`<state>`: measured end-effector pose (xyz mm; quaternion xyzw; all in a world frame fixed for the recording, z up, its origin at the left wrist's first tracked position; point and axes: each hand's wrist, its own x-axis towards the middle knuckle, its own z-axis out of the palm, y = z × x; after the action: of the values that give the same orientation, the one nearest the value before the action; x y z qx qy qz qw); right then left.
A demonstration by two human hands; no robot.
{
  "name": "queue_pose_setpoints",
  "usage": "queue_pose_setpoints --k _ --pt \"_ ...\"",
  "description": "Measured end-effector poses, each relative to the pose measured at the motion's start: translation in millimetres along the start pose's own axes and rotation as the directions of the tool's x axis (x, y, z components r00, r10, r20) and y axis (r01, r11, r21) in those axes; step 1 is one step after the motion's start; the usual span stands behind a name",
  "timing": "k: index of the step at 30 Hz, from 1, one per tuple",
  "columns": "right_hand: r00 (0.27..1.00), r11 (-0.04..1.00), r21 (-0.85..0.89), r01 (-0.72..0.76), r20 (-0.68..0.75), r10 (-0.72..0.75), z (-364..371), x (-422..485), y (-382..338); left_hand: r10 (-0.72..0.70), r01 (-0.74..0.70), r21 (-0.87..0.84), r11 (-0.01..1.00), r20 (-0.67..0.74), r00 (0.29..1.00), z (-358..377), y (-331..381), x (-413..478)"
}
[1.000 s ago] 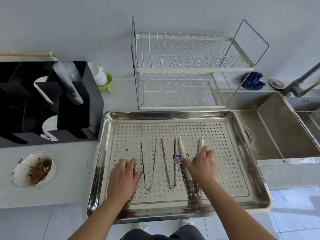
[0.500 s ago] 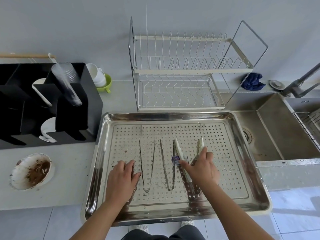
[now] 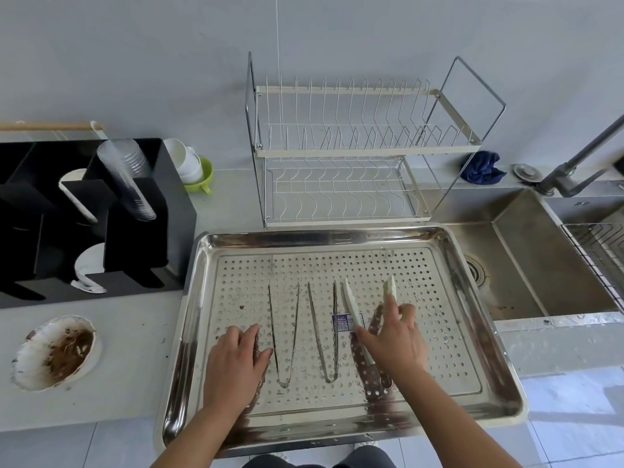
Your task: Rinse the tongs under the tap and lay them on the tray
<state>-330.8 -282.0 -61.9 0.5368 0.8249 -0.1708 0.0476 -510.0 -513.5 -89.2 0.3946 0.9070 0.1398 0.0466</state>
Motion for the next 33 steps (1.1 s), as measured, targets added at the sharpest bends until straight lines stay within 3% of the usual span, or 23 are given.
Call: queue_pose_setpoints --k 22,28,33 --pt "0.998 0.998 -0.066 -0.012 -0.055 0.009 -6.9 -0.4 2.5 -0.024 0.024 0.002 1.0 0.033 0.999 -3.7 3.3 1.1" --pt "0.995 0.999 -0.036 0.04 -0.094 -0.043 -12.6 1.4 1.6 -0.099 0.105 -0.042 0.994 0.12 0.988 -14.5 10.4 10.7" --pt "0.981 0.991 -0.033 0.131 -0.136 -0.135 -33.6 9.4 -5.1 -0.036 0.038 -0.016 0.999 0.121 0.992 -37.0 19.0 29.8"
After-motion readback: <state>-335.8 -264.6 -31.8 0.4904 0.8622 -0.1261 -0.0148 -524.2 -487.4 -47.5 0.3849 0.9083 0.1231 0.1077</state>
